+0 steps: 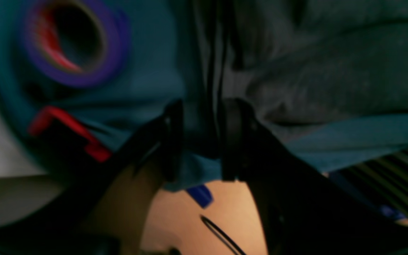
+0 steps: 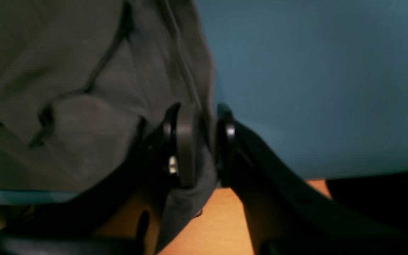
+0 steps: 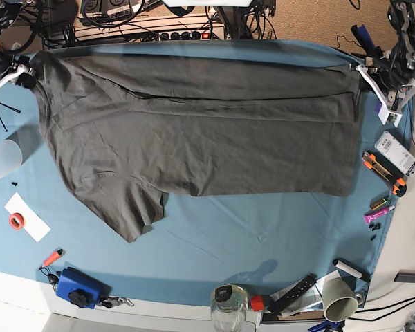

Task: Fold the T-shirt properly
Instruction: 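Drag the folded edge back toward the collar side with both grippers, then release with the right gripper and move it to the sleeve corner, then grasp the sleeve corner with the right gripper and pull it outward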

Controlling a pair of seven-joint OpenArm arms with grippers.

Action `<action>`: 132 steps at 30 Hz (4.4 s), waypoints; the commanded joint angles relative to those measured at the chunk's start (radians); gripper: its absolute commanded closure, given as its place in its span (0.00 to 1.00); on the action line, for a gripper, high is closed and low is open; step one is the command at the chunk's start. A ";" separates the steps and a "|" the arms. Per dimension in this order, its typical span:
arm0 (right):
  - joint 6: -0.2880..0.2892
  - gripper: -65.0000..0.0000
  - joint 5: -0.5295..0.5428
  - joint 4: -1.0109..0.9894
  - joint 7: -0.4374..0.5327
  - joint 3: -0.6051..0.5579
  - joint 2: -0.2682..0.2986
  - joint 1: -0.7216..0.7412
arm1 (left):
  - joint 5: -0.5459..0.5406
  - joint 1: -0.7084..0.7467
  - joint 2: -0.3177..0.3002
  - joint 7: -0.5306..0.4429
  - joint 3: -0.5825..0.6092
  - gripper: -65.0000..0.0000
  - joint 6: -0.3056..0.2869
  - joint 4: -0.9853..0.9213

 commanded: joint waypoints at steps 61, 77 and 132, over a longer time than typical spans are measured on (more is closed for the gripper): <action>-0.129 0.52 -0.758 -0.752 0.550 -0.821 0.027 0.914 | 0.039 -0.034 0.045 -0.150 -0.008 0.72 0.006 0.152; -0.077 1.00 -0.634 -0.798 0.263 -0.821 0.030 0.914 | 0.039 -0.034 0.045 -0.154 -0.008 0.72 0.006 0.152; -0.074 0.64 -0.266 -0.055 0.232 -0.545 0.108 0.508 | 0.058 -0.034 0.056 -0.181 -0.008 0.71 0.006 0.152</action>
